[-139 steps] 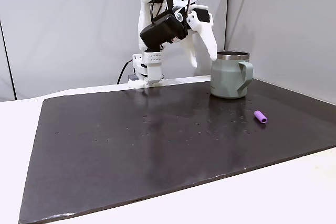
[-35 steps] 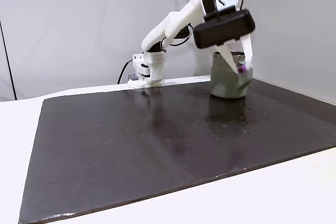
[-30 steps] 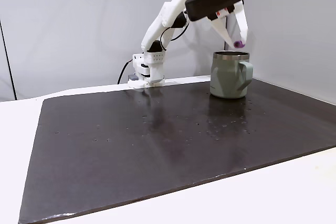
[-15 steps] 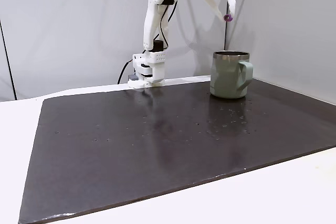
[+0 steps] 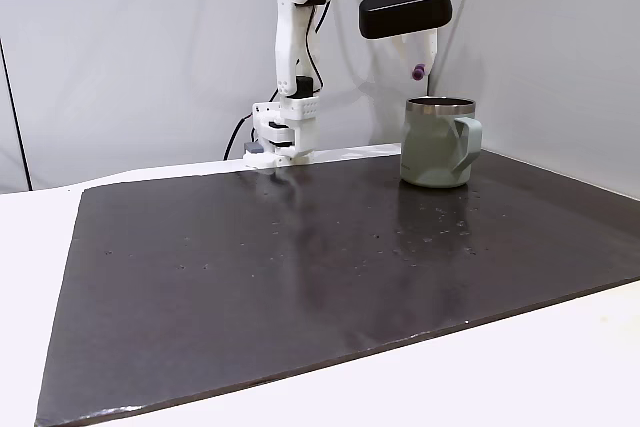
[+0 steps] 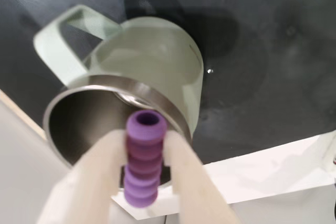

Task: Grasp a pengrip and put it in the cup.

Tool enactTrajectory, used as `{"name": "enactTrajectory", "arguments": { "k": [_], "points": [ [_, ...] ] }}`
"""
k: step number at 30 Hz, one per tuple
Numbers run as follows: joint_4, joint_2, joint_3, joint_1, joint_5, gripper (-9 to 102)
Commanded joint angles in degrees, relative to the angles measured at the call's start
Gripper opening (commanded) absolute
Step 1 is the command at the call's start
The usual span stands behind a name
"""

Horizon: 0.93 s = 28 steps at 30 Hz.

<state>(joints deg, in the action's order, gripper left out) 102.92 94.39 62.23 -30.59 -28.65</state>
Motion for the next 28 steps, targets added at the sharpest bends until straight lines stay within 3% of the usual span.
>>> {"name": "enactTrajectory", "arguments": {
  "k": [1,14,16,20,28],
  "points": [
    [0.6,-1.3,-2.0,-2.7,2.5,0],
    [0.6,-8.1,-8.3,-9.8,7.5,0],
    [0.6,-8.2,-8.3,-9.7,7.5,4],
    [0.5,-7.7,-8.3,-8.9,7.5,22],
    [0.5,-7.3,-8.4,-8.7,7.5,24]
  ]
}}
